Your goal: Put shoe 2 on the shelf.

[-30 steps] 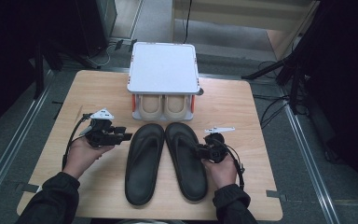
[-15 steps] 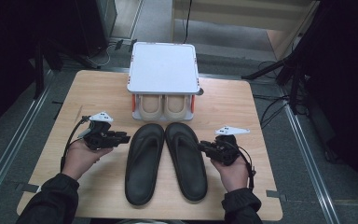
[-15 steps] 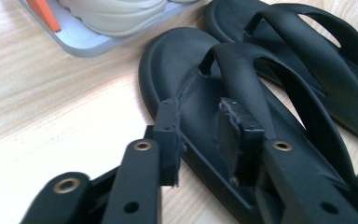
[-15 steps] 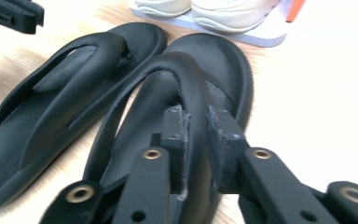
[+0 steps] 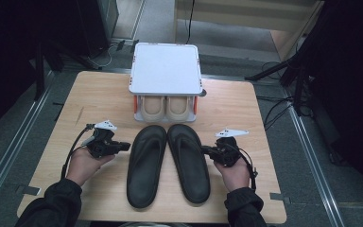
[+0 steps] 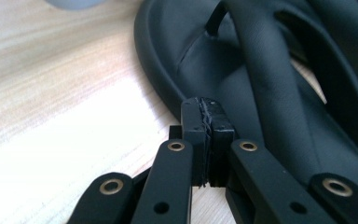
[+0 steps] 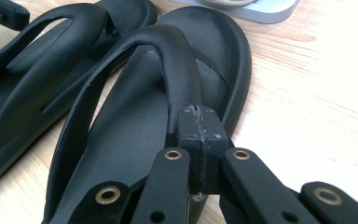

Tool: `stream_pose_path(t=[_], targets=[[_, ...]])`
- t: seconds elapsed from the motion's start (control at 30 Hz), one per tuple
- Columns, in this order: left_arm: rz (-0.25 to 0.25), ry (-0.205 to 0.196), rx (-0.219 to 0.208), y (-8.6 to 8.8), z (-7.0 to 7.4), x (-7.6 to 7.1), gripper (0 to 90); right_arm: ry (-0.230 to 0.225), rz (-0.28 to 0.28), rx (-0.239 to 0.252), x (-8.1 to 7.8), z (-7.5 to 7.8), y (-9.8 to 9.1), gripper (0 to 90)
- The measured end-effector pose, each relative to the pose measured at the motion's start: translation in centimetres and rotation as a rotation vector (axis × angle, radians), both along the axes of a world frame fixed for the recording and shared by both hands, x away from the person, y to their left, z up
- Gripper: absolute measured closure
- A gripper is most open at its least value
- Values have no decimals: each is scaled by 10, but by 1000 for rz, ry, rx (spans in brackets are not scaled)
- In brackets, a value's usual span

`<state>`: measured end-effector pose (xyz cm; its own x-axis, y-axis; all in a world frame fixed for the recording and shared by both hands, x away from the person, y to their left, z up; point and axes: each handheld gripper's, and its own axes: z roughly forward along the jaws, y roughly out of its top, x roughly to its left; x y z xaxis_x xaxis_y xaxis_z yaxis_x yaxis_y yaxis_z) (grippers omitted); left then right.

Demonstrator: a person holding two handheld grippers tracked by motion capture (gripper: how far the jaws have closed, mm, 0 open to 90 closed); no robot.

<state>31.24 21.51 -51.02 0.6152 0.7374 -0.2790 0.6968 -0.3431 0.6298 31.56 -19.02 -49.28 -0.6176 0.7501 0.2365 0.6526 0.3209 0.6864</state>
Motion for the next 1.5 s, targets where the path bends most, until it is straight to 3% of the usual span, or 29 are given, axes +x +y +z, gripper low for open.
stream_pose_path(t=[0.27,0.47,0.67,0.87,1.0,1.13,1.3,1.5], targets=[[-9,17,49,-3,-8,-2,893,4,-4,-1,1,-1,-2,900],[-26,36,64,-9,-12,-2,891,7,0,-11,1,-2,0,900],[-18,30,73,-11,-11,-4,899,8,5,-11,0,-2,1,900],[-44,32,74,-17,-11,-7,899,9,9,-8,0,-2,3,900],[-51,40,48,-18,-11,-8,899,10,13,-2,0,-3,5,900],[-55,22,34,-23,-7,-12,897,10,22,8,-1,-4,6,900],[-70,41,9,-26,-9,-14,897,24,20,34,-2,-6,8,900],[-56,34,12,-25,-8,-13,853,17,10,29,-4,-5,8,900]])
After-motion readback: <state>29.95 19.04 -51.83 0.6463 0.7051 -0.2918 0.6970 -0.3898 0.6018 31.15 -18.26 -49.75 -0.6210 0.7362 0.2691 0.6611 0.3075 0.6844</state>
